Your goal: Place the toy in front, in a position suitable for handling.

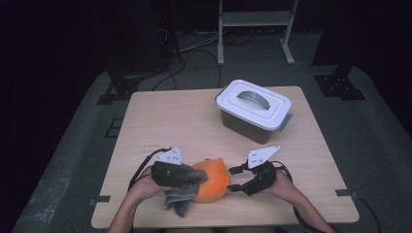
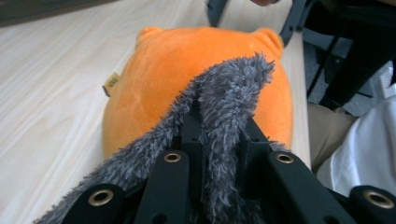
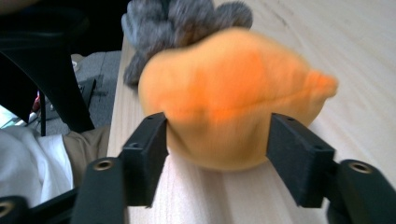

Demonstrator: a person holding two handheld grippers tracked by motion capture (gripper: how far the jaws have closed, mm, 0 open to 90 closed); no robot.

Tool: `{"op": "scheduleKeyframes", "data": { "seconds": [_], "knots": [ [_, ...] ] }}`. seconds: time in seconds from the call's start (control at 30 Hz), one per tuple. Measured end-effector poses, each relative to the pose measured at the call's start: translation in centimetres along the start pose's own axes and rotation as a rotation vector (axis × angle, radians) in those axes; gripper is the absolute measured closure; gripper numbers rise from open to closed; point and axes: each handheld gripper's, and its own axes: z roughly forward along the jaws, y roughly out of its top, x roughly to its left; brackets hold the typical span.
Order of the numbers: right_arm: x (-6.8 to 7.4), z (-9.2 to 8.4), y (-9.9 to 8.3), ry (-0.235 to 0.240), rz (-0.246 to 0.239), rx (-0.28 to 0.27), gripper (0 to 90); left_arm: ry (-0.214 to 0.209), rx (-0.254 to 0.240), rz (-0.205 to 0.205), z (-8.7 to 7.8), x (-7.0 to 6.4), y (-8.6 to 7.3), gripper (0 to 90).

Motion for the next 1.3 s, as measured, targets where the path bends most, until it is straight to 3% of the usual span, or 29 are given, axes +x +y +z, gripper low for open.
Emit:
{"op": "scheduleKeyframes", "data": {
  "seconds": [0.03,0.17,0.3,0.37,0.6,0.7,0.9,1.03,1.2,1.3],
  "knots": [
    [-0.1,-0.3,0.3,0.009,0.007,-0.035,34.9,-0.008,0.002,0.006,0.2,-0.1,0.1,76.8],
    [-0.2,-0.2,0.6,-0.032,-0.006,-0.028,32.8,-0.051,0.0,0.03,0.9,-0.7,0.3,76.6],
    [0.1,0.9,0.6,-0.042,-0.031,-0.006,30.4,-0.061,0.0,0.045,1.4,-1.2,0.8,76.4],
    [0.5,1.8,0.5,-0.074,-0.064,0.024,31.8,-0.05,-0.006,0.057,1.4,-1.2,0.8,76.5],
    [0.7,1.7,0.0,-0.092,-0.054,0.048,39.7,-0.033,-0.062,0.049,0.9,-0.9,0.3,76.6],
    [1.0,1.6,-0.1,-0.097,-0.059,0.052,39.7,-0.01,-0.095,0.011,-0.1,-0.5,-0.5,76.5],
    [1.2,1.5,-0.3,-0.099,-0.075,0.06,39.5,0.016,-0.106,-0.041,-1.2,0.1,-2.0,76.4],
    [1.6,1.4,-0.2,-0.101,-0.08,0.068,39.3,0.042,-0.096,-0.047,-1.4,0.3,-2.1,76.3],
    [1.8,1.4,-0.2,-0.096,-0.081,0.088,39.4,0.036,-0.097,-0.009,-0.8,-0.4,-1.0,75.9],
    [2.0,1.2,-0.3,-0.088,-0.09,0.102,39.5,0.029,-0.118,-0.008,-0.4,-0.5,-0.4,75.9]
  ]
}}
